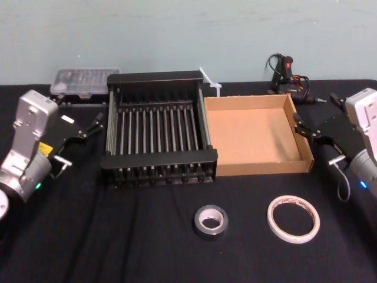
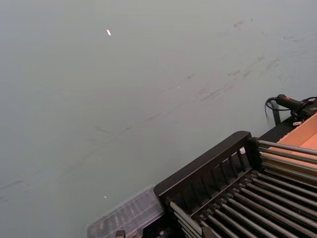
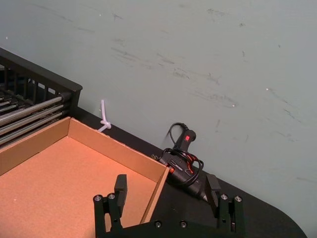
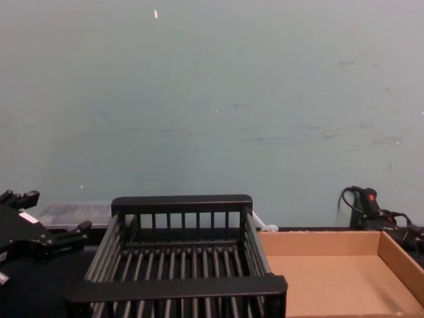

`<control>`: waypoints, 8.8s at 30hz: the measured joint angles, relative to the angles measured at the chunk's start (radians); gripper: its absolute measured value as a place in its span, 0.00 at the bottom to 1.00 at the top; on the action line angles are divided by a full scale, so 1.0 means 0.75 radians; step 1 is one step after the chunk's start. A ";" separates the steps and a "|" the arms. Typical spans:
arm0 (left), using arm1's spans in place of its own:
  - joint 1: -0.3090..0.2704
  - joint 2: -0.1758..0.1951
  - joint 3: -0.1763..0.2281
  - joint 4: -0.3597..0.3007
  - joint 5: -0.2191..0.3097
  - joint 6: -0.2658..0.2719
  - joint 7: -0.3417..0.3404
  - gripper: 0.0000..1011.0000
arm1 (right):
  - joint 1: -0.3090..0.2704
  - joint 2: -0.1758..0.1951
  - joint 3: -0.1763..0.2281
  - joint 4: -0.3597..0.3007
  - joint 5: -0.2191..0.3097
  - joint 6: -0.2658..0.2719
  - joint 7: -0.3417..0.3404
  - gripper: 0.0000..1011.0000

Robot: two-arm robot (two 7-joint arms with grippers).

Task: Pick up the white tape and place it into the black box , Pick up the silver tape and place it into the brown box.

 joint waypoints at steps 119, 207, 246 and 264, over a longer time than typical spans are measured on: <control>0.000 0.000 0.000 0.000 0.000 0.000 0.000 0.99 | -0.594 0.183 0.349 -0.557 0.301 0.463 0.358 0.99; 0.000 0.000 0.000 0.000 0.000 0.000 0.000 0.99 | -0.490 0.022 0.346 -0.394 0.097 0.588 0.509 0.99; 0.000 0.000 0.000 0.000 0.000 0.000 0.000 0.99 | -0.490 0.023 0.345 -0.395 0.099 0.586 0.508 0.58; 0.000 0.000 0.000 0.000 0.000 0.000 0.000 0.99 | -0.490 0.023 0.345 -0.395 0.099 0.586 0.508 0.08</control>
